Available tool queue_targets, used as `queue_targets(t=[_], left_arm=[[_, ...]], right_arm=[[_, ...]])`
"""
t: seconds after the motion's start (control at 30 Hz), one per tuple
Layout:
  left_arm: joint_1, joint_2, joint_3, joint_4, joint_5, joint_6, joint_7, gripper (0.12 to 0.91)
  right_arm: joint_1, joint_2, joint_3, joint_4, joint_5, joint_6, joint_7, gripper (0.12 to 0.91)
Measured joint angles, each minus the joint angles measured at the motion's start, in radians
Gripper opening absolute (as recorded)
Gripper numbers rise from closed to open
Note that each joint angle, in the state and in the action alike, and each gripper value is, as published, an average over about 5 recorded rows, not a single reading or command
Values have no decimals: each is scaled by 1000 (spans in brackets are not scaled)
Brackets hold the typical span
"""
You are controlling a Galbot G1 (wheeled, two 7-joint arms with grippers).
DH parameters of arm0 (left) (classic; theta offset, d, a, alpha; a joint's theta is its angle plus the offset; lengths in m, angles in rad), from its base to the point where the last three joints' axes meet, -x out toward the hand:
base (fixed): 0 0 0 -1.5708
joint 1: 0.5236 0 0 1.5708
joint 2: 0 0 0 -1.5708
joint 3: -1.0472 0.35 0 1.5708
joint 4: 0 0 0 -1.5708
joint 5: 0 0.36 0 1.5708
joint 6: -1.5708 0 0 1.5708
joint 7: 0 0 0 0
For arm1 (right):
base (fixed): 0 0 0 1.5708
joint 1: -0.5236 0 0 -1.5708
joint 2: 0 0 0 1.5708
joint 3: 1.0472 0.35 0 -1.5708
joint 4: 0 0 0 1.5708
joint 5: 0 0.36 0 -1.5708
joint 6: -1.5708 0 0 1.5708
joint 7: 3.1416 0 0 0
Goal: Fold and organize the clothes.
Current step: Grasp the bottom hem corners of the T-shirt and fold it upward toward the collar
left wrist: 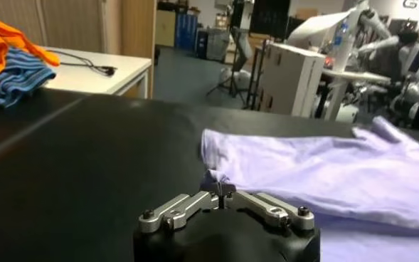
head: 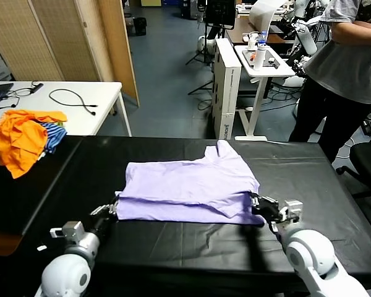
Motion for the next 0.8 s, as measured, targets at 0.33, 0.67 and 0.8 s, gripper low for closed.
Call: queue_targets(t=[0.33,0.67,0.8], left_arm=[[-39,0,12,53,2,3,-3,181],[-26,-3,2,31,2,11,-8,767],[-2,-20,-11,6,20,14,-12,893]], right_arm=[[-18,-12,26,33,14,-61,-40,392],[-175,-55,127,173,-43,-51,-71,892],[-260,-60,166,211,-59,-35,-78,906]])
